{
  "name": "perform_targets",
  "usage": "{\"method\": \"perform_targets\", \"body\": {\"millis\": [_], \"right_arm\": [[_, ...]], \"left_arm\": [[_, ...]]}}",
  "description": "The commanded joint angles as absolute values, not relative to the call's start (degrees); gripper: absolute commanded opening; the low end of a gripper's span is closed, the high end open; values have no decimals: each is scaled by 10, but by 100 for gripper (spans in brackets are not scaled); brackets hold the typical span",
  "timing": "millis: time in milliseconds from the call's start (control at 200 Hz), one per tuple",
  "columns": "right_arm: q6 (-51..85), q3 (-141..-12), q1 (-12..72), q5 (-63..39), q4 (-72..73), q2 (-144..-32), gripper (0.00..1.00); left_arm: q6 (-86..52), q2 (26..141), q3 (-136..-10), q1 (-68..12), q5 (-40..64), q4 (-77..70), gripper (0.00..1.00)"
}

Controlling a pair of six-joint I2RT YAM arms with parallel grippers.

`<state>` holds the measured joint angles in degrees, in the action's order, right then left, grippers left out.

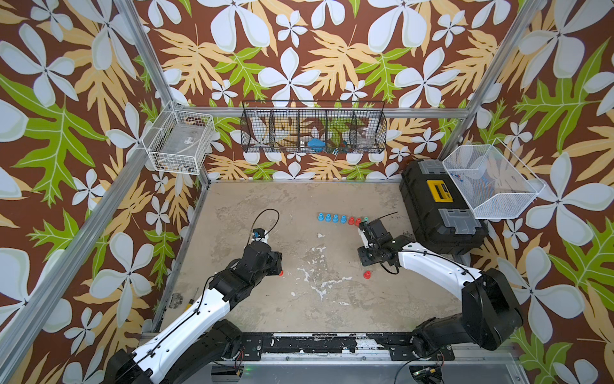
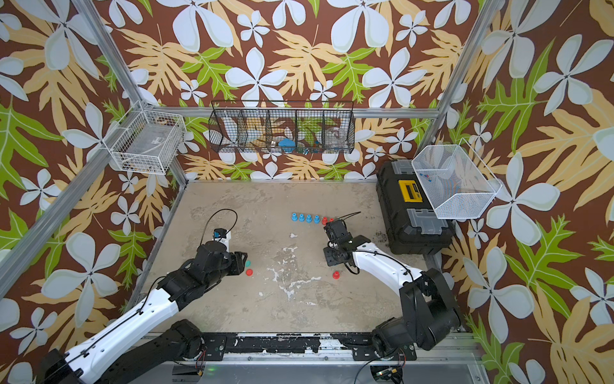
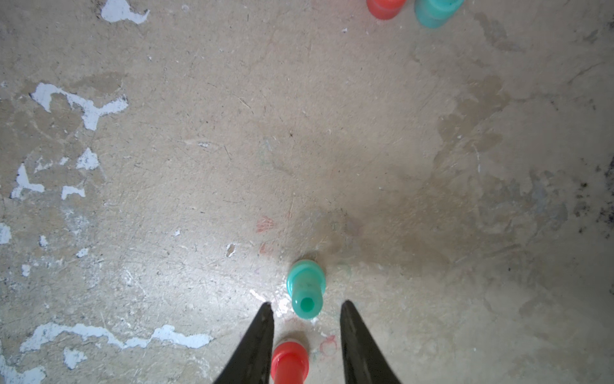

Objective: Close the stamp cap
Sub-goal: Move the cover to the center of the board.

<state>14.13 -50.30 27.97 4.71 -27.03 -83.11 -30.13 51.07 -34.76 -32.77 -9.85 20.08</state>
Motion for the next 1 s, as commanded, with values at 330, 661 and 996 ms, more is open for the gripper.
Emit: {"method": "perform_targets", "body": {"millis": [330,661,996], "right_arm": [[149,-475,282,48,-265,-756,36],[156,-456,285,26,-252,-730,36],[158,-448,287,13,-244,-718,36]], "left_arm": [[-373,664,-343,-327,-75,89,54],[-399,763,-361,-327,-104,65,55],[-401,837,-374,-327,-122,52,55]]}}
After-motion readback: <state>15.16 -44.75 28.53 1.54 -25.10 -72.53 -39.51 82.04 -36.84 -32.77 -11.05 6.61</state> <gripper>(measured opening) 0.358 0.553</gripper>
